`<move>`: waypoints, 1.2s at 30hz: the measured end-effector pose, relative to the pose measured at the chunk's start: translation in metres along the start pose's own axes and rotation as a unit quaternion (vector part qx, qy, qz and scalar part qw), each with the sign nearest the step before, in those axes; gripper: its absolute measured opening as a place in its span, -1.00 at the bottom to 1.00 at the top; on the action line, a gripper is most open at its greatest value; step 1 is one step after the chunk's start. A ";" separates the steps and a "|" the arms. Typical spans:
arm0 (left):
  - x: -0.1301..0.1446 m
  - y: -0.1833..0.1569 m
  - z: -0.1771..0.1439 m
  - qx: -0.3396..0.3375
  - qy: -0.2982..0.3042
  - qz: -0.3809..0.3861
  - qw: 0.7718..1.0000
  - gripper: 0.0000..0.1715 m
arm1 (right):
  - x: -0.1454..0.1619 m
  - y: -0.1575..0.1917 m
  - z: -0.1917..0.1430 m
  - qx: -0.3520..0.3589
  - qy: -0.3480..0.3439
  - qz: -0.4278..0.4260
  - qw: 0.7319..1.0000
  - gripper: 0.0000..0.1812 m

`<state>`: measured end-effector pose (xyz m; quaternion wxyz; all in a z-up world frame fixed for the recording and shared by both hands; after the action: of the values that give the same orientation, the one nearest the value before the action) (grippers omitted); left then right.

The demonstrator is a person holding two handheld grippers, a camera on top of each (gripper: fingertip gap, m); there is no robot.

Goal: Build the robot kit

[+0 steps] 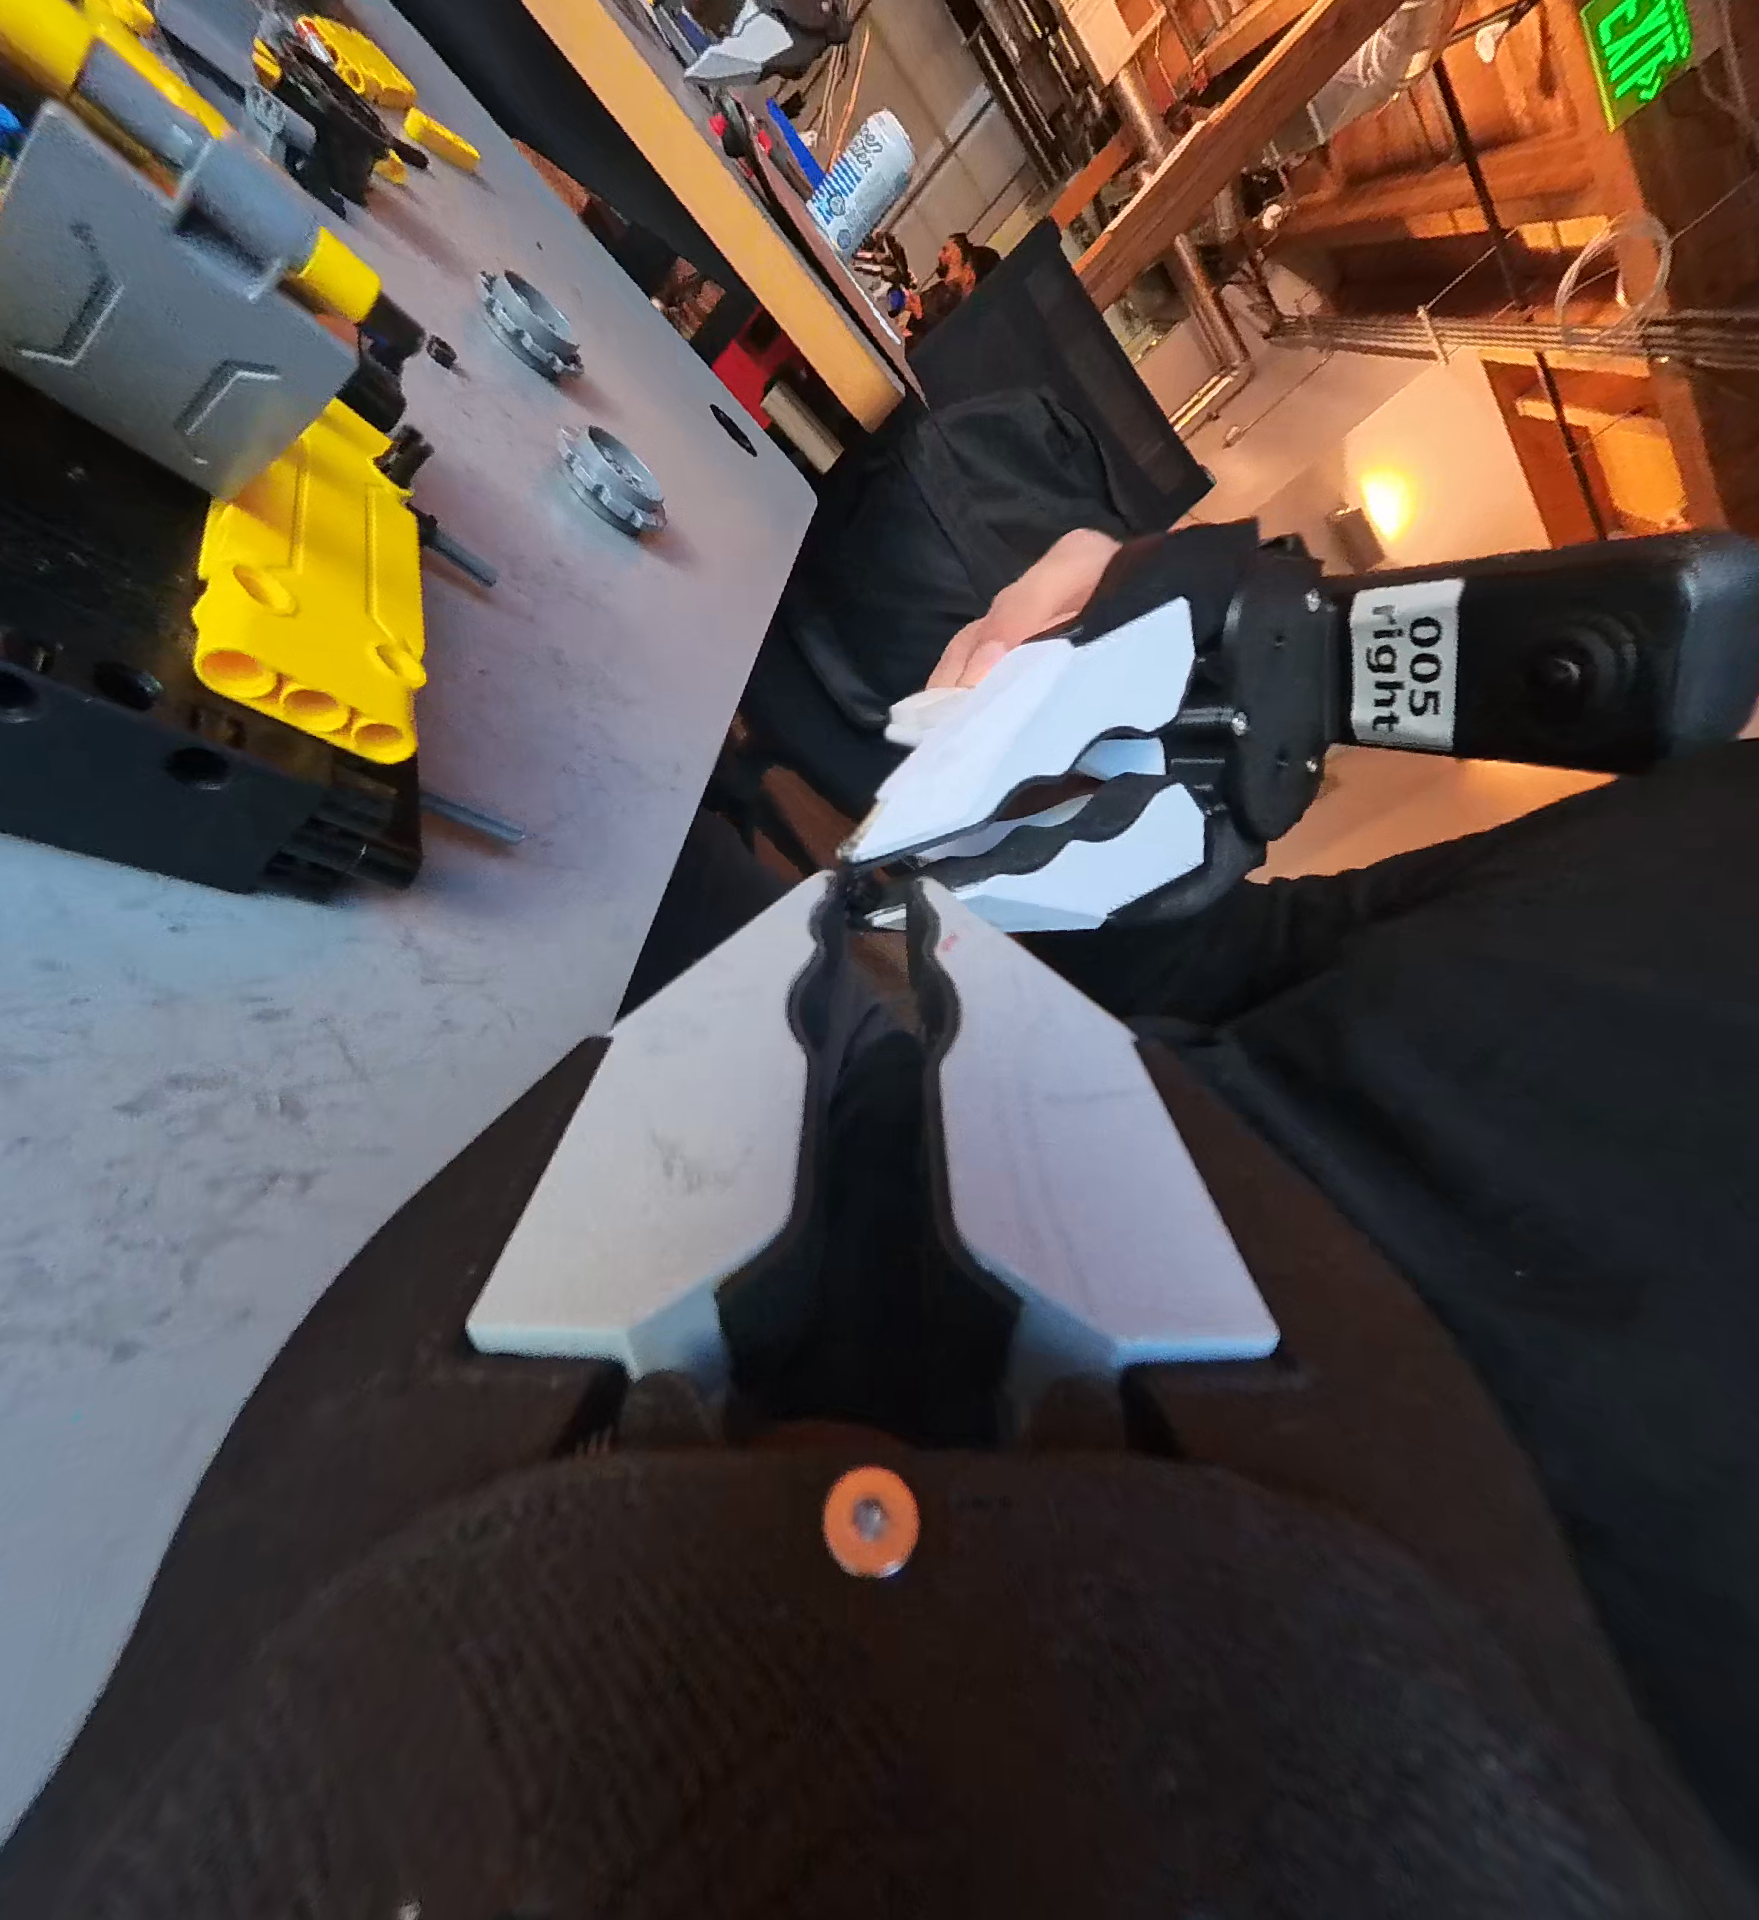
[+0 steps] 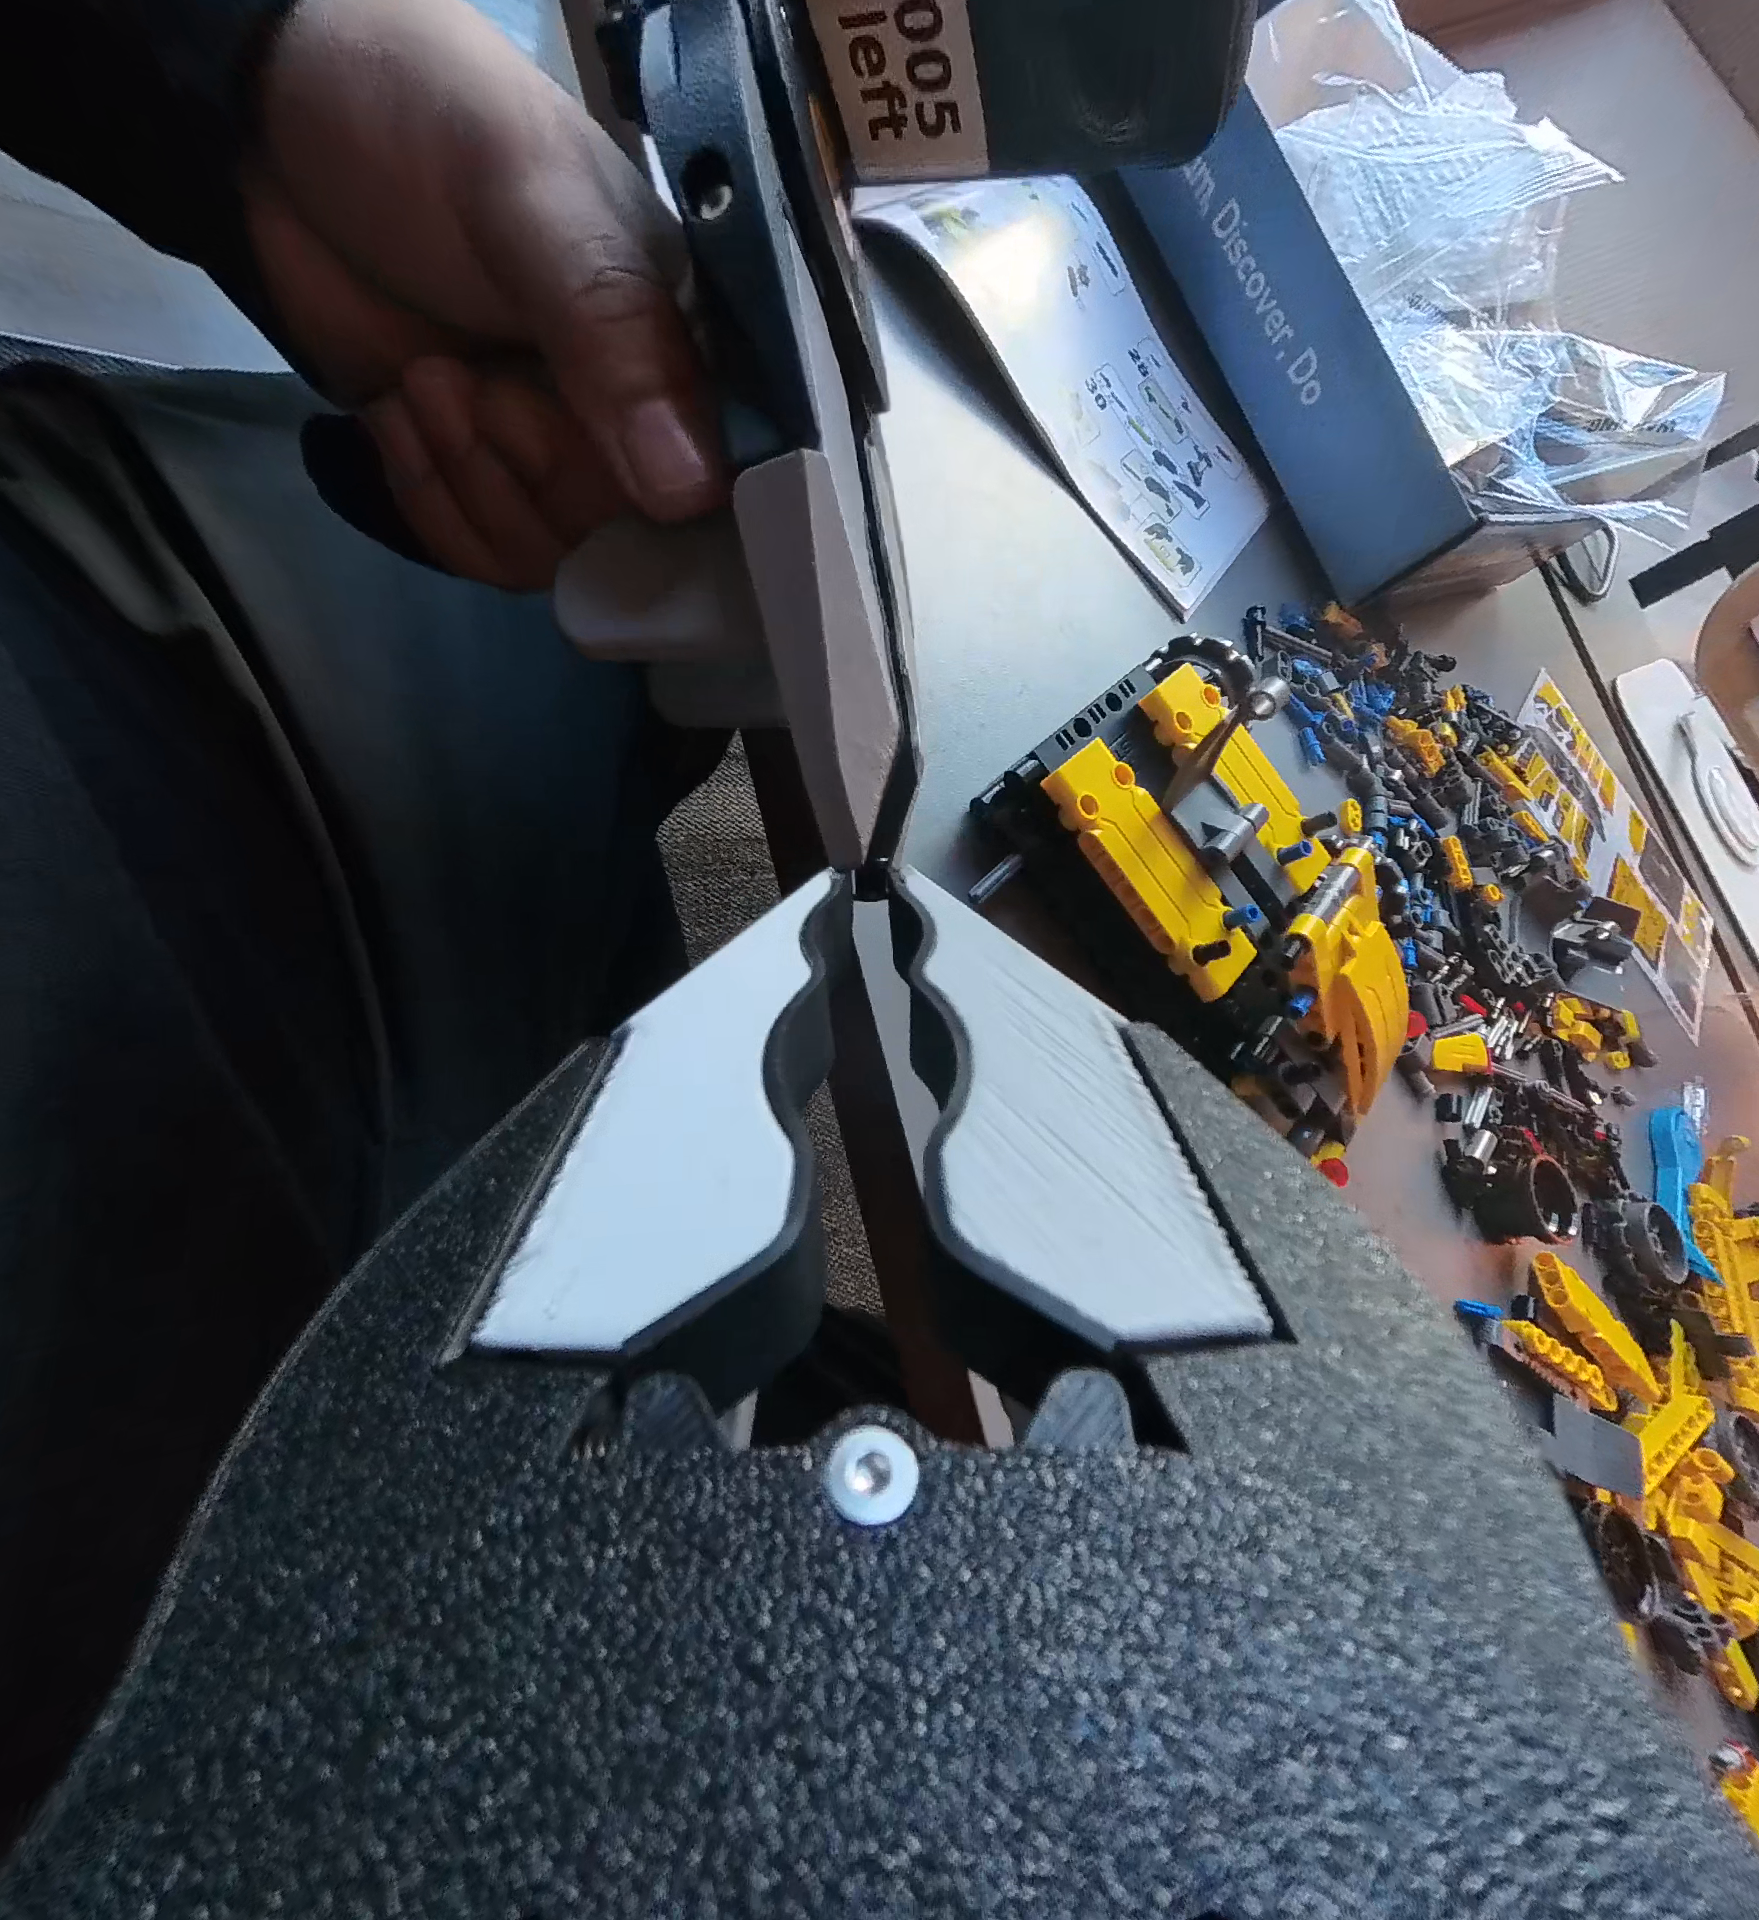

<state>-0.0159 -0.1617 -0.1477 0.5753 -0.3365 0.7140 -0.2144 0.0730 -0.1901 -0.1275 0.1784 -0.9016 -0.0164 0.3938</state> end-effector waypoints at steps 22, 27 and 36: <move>0.002 0.004 0.002 0.002 0.010 -0.037 0.999 -0.91 | -0.001 0.002 0.005 0.015 0.036 -0.030 0.999 -0.93; 0.002 0.004 0.002 0.005 0.012 -0.040 0.999 -0.92 | -0.003 0.003 0.005 0.014 0.035 -0.033 0.999 -0.93; 0.000 0.003 -0.001 0.060 0.014 -0.104 0.993 -0.95 | -0.004 0.001 0.001 -0.007 -0.022 0.015 1.000 -0.92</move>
<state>-0.0173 -0.1601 -0.1497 0.5590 -0.3708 0.6692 -0.3199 0.0697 -0.1915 -0.1256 0.1659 -0.8940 -0.0091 0.4161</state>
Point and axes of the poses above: each gripper's, where its closed fingertips meet, z out along the fingers, x out of its underside, y = z × x across the jaws, the point moved 6 cm from there along -z, back along the fingers, and after that the axes turned 13 degrees about -x, right-handed, at the moved point
